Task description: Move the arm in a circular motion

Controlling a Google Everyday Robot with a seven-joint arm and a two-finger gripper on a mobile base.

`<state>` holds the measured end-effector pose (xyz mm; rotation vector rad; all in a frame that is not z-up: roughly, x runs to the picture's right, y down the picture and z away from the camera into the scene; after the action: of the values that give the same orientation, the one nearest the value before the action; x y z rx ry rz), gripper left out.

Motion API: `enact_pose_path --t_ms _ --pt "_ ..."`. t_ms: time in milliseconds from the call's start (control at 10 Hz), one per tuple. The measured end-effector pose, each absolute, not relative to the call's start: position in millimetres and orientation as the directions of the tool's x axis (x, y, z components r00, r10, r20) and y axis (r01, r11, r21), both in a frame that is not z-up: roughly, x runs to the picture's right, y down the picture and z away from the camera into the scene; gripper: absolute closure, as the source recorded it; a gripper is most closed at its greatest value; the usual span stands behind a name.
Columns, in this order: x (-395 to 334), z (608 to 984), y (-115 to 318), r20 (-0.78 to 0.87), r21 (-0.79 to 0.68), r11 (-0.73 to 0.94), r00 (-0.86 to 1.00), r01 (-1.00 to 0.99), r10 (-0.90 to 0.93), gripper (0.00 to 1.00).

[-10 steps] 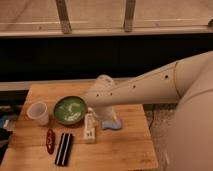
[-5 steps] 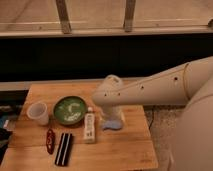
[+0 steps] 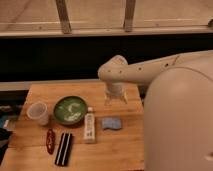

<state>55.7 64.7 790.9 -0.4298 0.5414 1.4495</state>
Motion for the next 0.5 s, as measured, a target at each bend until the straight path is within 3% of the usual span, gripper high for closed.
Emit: enact_pose_path --t_ms 300,500 --pt "49.8 802.4 50.4 -0.596 -0.016 0.117 0.104 -0.993 0.796 0.34" --pt "39.8 790.8 61.0 -0.602 -0.058 0.137 0.144 -0.989 0.785 0.34"
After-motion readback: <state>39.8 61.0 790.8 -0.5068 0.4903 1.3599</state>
